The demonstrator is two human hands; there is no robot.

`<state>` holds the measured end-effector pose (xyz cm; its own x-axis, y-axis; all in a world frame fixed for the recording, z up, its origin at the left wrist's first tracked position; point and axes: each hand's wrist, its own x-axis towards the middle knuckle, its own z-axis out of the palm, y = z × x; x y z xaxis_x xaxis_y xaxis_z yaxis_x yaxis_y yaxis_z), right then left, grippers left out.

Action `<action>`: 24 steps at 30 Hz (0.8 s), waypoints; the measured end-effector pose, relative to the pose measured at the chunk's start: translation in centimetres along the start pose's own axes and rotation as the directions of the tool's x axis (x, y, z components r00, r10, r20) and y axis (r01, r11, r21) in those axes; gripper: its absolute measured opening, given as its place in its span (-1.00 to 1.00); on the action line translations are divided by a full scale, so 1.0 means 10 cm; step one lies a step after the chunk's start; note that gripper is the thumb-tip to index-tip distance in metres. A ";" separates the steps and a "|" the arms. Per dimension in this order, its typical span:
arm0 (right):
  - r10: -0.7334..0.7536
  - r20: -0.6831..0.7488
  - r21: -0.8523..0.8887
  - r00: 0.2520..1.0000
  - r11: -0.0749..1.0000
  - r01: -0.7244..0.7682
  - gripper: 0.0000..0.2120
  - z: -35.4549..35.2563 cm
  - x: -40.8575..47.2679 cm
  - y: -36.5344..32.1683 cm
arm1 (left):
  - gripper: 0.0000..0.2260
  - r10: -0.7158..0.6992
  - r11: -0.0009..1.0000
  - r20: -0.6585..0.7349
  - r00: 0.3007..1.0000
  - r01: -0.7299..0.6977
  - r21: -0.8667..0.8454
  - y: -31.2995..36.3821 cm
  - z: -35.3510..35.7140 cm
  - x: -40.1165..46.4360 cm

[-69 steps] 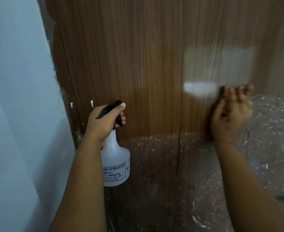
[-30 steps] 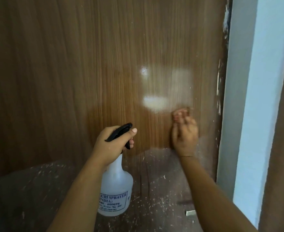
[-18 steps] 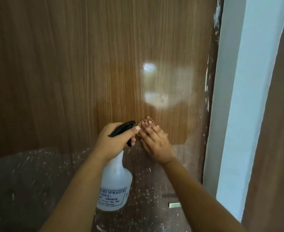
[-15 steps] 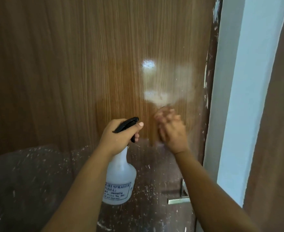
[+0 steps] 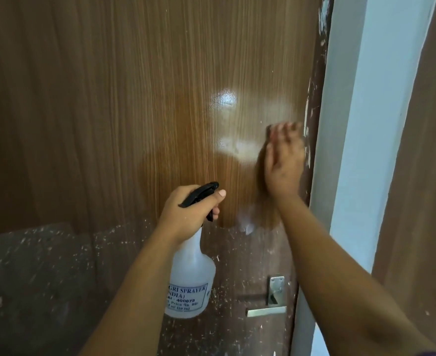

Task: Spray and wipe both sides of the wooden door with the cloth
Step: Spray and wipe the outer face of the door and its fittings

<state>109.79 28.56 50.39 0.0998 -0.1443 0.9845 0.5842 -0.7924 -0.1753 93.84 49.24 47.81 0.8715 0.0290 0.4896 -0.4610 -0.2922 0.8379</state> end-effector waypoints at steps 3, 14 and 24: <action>0.172 -0.112 0.033 0.979 0.985 -0.169 -0.59 -0.02 0.41 0.10 | -0.68 0.000 1.000 0.003 1.000 0.000 0.022 -0.08 0.00 0.03; 0.186 0.086 -0.080 0.979 0.981 -0.179 -0.53 -0.10 -1.05 -0.10 | -0.71 0.019 1.000 0.013 1.000 -0.019 0.015 0.17 -0.03 0.14; 0.133 -0.057 -0.062 0.989 0.989 -0.137 -0.51 -0.10 1.85 0.13 | -0.74 0.086 0.996 -0.005 0.996 -0.086 0.032 0.28 -0.15 0.29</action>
<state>111.60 24.23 68.39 0.1303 -0.2823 0.9504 0.5141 -0.8004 -0.3083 94.82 49.89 51.95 0.8278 0.0088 0.5610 -0.5284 -0.3238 0.7848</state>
